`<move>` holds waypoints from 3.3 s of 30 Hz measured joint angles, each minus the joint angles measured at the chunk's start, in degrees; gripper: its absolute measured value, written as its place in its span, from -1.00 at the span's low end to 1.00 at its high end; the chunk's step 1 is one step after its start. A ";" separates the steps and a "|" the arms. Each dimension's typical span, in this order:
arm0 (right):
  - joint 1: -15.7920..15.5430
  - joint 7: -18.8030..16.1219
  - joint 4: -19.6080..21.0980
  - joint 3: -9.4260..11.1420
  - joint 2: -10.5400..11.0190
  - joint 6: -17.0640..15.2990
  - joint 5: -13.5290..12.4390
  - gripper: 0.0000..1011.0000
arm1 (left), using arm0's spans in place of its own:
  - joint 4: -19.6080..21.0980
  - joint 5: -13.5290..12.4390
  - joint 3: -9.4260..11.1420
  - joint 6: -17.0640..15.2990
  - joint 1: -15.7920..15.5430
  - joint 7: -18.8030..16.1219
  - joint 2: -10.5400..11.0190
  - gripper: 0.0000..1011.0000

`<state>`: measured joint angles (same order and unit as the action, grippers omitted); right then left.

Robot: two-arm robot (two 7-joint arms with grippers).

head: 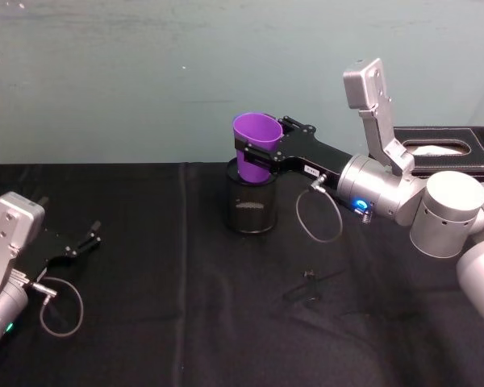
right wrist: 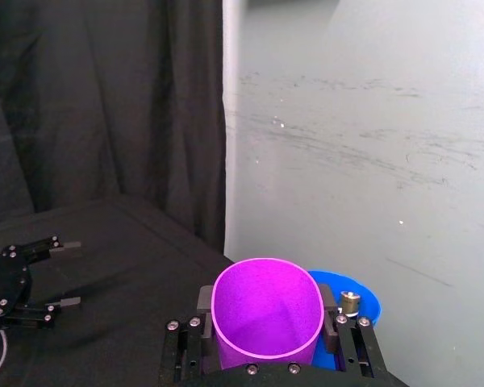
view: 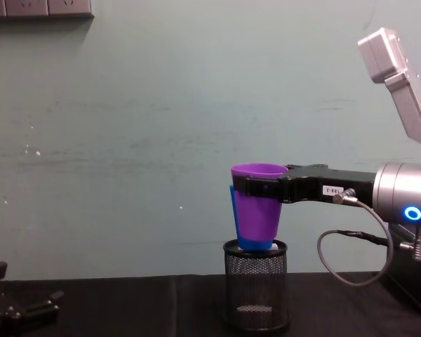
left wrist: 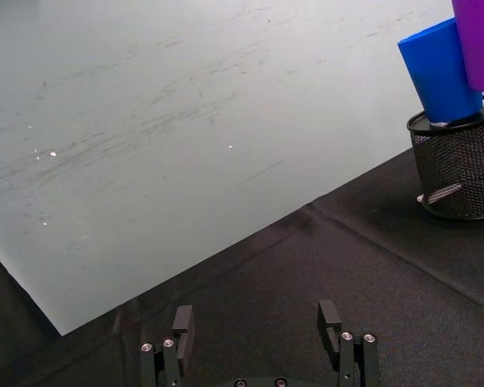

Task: Pick up one cup with a gripper and tap it against the other cup.

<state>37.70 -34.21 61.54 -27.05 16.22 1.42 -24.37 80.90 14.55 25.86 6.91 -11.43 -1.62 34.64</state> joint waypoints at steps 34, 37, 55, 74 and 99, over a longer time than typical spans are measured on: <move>0.00 0.00 0.00 0.00 0.00 0.00 0.00 0.46 | 0.00 0.00 0.00 0.00 0.00 0.00 0.00 0.98; 0.00 0.00 0.00 0.00 0.00 0.00 0.00 0.46 | 0.00 0.00 0.00 0.00 0.00 0.00 0.00 0.98; 0.00 0.00 0.00 0.00 0.00 0.00 0.00 0.46 | 0.00 0.00 0.00 0.00 0.00 0.00 0.00 0.98; -3.34 -1.50 3.48 0.17 0.82 1.32 -1.92 0.46 | 0.00 0.00 0.00 0.00 0.00 0.00 0.00 0.98; -22.79 5.00 20.00 1.66 7.87 2.97 -1.87 0.46 | 0.00 0.00 0.00 0.00 0.00 0.00 0.00 0.98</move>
<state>14.92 -29.21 81.54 -25.39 24.09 4.39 -26.24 80.90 14.55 25.86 6.90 -11.43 -1.62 34.64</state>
